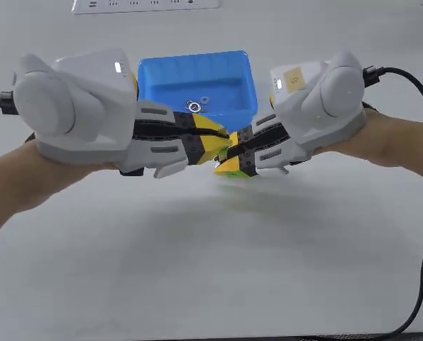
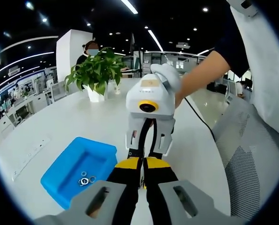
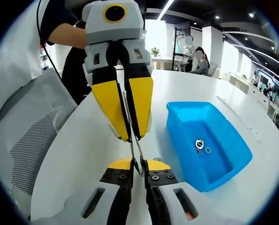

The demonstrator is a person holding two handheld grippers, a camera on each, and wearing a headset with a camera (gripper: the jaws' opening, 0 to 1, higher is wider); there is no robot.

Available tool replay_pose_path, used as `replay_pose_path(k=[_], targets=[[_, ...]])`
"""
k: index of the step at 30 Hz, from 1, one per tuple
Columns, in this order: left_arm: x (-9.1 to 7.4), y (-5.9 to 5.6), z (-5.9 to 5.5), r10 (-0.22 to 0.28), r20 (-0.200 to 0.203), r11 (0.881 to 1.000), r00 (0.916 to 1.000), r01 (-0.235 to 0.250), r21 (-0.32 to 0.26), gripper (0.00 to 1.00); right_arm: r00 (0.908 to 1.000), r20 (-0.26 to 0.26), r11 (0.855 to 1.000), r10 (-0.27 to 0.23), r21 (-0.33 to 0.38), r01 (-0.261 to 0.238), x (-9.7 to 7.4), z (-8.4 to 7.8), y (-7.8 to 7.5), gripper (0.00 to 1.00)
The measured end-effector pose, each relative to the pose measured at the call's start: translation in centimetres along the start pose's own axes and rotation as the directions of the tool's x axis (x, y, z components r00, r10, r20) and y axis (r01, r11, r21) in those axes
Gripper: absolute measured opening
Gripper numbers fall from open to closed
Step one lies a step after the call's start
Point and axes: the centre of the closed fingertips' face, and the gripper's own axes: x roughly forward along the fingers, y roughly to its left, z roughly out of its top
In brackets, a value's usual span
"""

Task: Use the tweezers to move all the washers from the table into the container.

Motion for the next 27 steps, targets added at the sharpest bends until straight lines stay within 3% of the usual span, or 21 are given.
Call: replay_pose_path(k=[5, 16, 27], targets=[[0.1, 0.3, 0.0, -0.007, -0.012, 1.000, 0.9999, 0.006, -0.013, 0.07, 0.9999, 0.014, 1.000, -0.005, 0.006, 0.005, 0.1, 0.1, 0.0, 0.09], [0.4, -0.2, -0.2, -0.032, -0.040, 0.999, 0.9987, 0.032, -0.010, 0.15, 0.9997, 0.023, 1.000, -0.010, 0.012, 0.009, 0.1, 0.5, 0.0, 0.09], [-0.3, 0.5, -0.3, -0.003, -0.047, 1.000, 0.9989, 0.002, -0.012, 0.29, 0.9992, 0.036, 1.000, -0.019, 0.014, 0.018, -0.3, 1.3, 0.0, 0.09]])
